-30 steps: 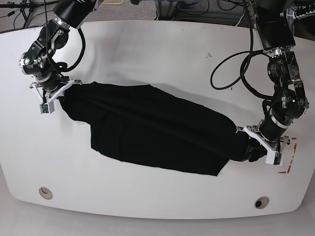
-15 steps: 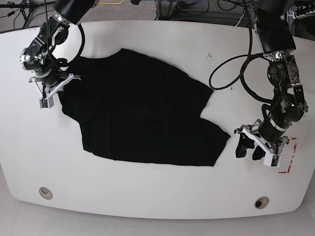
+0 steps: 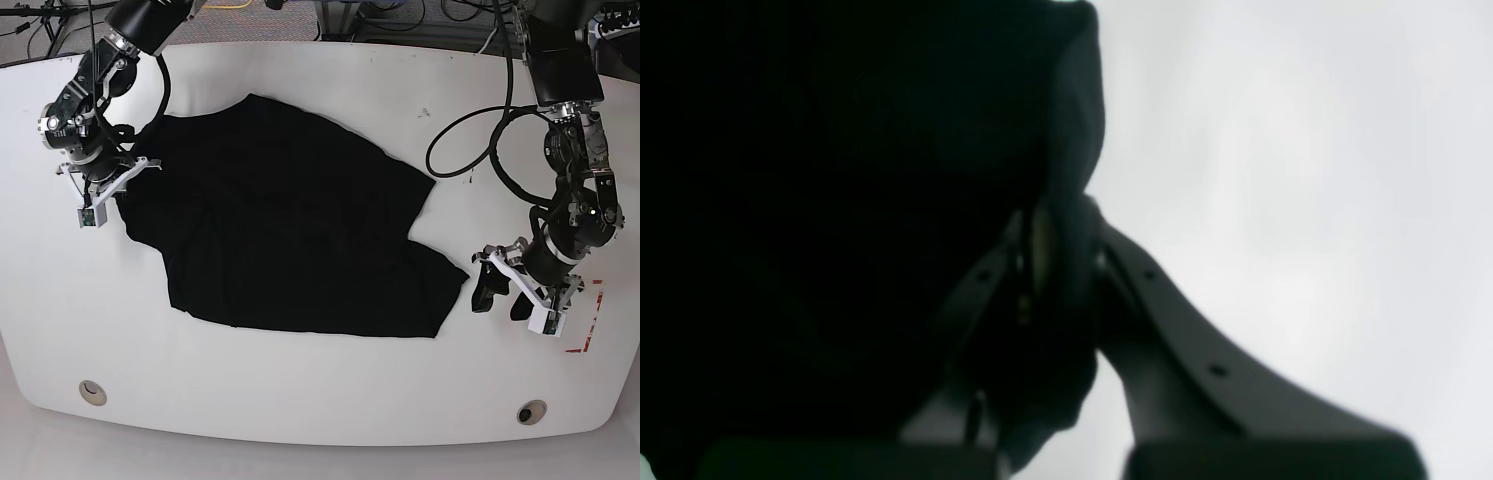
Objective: Fold the T-shirt properly
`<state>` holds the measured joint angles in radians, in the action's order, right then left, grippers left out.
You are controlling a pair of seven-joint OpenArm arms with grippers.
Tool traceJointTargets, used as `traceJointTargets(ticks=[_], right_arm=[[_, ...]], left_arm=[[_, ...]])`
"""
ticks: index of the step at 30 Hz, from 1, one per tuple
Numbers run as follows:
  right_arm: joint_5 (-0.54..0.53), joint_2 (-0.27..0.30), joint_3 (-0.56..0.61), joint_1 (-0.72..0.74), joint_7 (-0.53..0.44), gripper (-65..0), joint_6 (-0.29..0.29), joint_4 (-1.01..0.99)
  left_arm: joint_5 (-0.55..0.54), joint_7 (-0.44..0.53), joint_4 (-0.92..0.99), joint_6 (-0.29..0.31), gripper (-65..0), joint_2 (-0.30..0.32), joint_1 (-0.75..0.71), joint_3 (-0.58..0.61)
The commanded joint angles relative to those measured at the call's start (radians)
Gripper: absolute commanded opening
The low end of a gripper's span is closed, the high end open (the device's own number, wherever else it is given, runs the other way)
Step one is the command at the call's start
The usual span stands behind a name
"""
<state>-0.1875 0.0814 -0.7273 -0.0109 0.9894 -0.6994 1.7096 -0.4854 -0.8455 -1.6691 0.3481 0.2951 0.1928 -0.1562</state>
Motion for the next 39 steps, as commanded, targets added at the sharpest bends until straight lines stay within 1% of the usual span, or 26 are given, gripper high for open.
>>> traceJointTargets(ticks=[1,3,11,13,15,19,25,27,33,35,37,39], right_arm=[[-0.02,0.016,-0.003,0.017,-0.022,-65.0,0.001,0.025],[-0.019,0.016,-0.003,0.016,-0.023,-65.0,0.001,0.026],[-0.018,0.016,-0.007,0.01,-0.03,-64.6,0.001,0.045],[-0.019,0.016,-0.007,0.009,-0.03,-64.5,0.001,0.05],[-0.014,0.021,-0.007,0.006,-0.026,-63.8,0.001,0.048],[-0.013,0.022,-0.008,0.002,-0.024,-63.3,0.001,0.057],[-0.012,0.022,-0.008,-0.002,-0.026,-63.2,0.001,0.059],[-0.007,0.025,-0.006,-0.005,-0.023,-63.8,0.001,0.048],[-0.006,0.025,-0.005,-0.006,-0.025,-63.8,0.001,0.045],[-0.006,0.024,-0.005,-0.006,-0.025,-63.1,0.001,0.045],[-0.008,0.026,-0.002,-0.004,-0.024,-57.8,0.001,0.041],[-0.01,0.024,-0.004,-0.004,-0.023,-53.5,0.001,0.04]], left_arm=[[-0.009,0.021,-0.022,0.0,-28.6,0.024,0.011,-0.009],[-0.009,0.019,-0.023,0.002,-28.1,0.032,0.002,-0.015],[-0.017,0.014,-0.041,0.008,-23.0,0.063,-0.045,-0.017],[-0.018,0.016,-0.038,0.009,-21.9,0.065,-0.052,-0.015],[-0.016,0.032,-0.026,0.008,-20.1,0.055,-0.063,0.013],[-0.015,0.043,0.006,0.011,-19.8,0.048,-0.058,0.045],[-0.015,0.053,0.075,0.01,-19.5,0.035,-0.012,0.06],[-0.022,0.055,0.093,0.007,-19.2,0.033,0.023,0.025],[-0.026,0.064,0.215,0.007,-19.2,0.014,0.104,0.022],[-0.027,0.068,0.258,0.007,-19.2,0.008,0.126,0.024],[-0.022,0.087,0.341,0.012,-19.4,-0.008,0.155,0.027],[-0.022,0.088,0.368,0.011,-19.5,-0.016,0.162,0.027]])
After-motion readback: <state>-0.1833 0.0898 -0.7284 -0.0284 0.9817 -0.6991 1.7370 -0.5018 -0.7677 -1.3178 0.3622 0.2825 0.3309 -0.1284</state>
